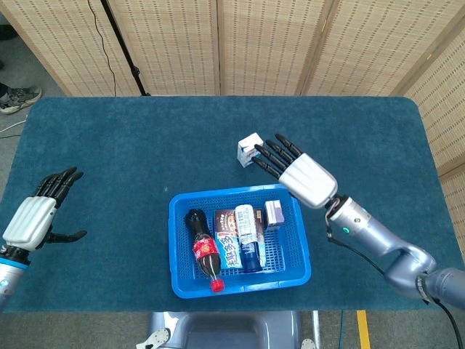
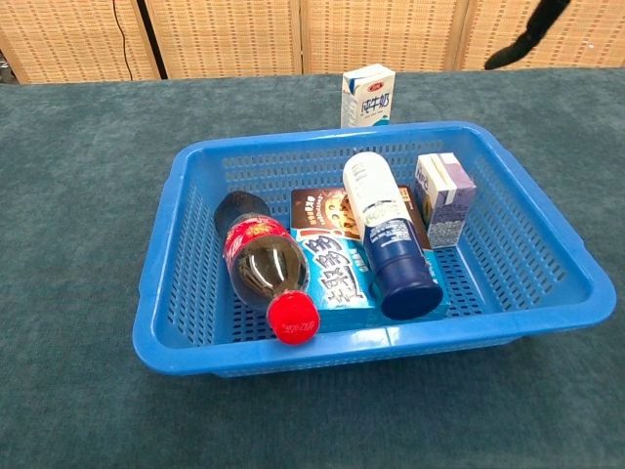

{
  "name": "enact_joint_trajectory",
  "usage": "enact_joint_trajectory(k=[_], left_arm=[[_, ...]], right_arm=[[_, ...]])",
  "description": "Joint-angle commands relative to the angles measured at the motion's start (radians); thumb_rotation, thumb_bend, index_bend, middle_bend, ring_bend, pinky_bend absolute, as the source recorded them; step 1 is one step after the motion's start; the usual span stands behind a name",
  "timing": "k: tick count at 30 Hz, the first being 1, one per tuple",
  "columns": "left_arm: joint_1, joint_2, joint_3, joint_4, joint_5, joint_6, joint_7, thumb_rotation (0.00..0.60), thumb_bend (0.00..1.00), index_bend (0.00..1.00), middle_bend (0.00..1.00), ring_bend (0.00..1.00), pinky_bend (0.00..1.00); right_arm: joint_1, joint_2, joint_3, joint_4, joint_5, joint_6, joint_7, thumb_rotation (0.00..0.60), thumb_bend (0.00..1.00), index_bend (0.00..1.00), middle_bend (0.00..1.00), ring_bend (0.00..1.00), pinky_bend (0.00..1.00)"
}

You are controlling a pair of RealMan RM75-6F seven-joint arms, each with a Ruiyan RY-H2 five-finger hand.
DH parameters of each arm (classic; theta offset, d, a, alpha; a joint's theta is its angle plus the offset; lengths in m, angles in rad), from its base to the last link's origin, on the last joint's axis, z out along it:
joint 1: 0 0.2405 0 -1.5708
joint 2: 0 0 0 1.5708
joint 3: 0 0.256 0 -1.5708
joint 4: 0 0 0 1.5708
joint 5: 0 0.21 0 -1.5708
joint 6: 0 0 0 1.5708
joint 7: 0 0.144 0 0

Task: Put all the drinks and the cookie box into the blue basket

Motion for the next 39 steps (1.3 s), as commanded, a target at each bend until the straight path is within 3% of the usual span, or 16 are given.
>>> enact_joint_trajectory(k=[1,7,14,22,30,33,39], left_arm=[[0.0,-0.001,-0.001,0.002,-0.003,-0.001,0.003,0.6,0.08,0.0,0.0,0.0,0.0],[-0.002,-0.008,0.0,0.003,-0.016,-0.007,0.024,0.6,0.08,0.0,0.0,0.0,0.0],[-0.007,-0.012,-0.009,-0.001,-0.042,-0.015,0.03,0.6,0.08,0.0,0.0,0.0,0.0],[-0.019,-0.017,-0.016,0.004,-0.064,-0.037,0.039,0.6,0.08,0.0,0.0,0.0,0.0],[-0.023,-0.022,-0.016,0.002,-0.07,-0.04,0.057,0.6,0.08,0.0,0.0,0.0,0.0],[-0.023,-0.023,-0.015,0.0,-0.073,-0.043,0.059,0.6,0.08,0.0,0.0,0.0,0.0],[-0.027,-0.022,-0.021,0.007,-0.089,-0.05,0.053,0.6,0.08,0.0,0.0,0.0,0.0]], right_arm=[[0.102,-0.075,0.063,0.15,0.105,-0.144,0.151,0.6,0.0,0.0,0.0,0.0,0.0],[0.194,-0.179,0.067,0.336,0.195,-0.342,0.363,0.6,0.0,0.0,0.0,0.0,0.03],[0.267,-0.228,0.044,0.429,0.235,-0.532,0.479,0.6,0.0,0.0,0.0,0.0,0.04],[0.336,-0.345,0.026,0.598,0.251,-0.638,0.507,0.6,0.0,0.0,0.0,0.0,0.06],[0.393,-0.472,0.05,0.788,0.296,-0.692,0.525,0.6,0.01,0.0,0.0,0.0,0.1],[0.399,-0.515,0.047,0.843,0.293,-0.68,0.535,0.6,0.08,0.03,0.0,0.01,0.16],[0.405,-0.576,0.043,0.916,0.292,-0.677,0.576,0.6,0.31,0.25,0.14,0.23,0.25]])
